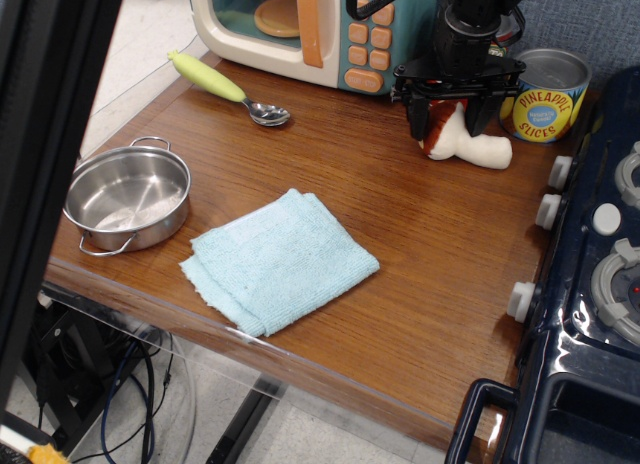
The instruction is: Place the mushroom in front of the cans.
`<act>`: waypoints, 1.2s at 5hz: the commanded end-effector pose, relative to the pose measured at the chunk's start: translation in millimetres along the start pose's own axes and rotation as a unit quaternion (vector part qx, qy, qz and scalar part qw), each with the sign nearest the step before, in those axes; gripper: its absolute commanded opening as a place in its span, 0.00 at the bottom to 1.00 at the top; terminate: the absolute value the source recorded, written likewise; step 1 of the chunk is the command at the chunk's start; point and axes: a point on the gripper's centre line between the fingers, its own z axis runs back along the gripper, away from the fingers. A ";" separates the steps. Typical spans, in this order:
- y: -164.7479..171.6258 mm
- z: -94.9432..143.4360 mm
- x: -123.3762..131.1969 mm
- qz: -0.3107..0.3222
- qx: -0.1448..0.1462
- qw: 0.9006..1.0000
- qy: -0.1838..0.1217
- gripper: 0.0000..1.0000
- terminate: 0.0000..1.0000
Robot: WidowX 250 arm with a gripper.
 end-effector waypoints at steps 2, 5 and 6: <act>12.9 54.6 11.2 0.013 -0.040 0.999 -0.034 1.00 0.00; 31.5 86.0 7.8 0.013 -0.067 0.997 -0.048 1.00 0.00; 31.5 86.0 7.8 0.013 -0.067 0.997 -0.048 1.00 0.00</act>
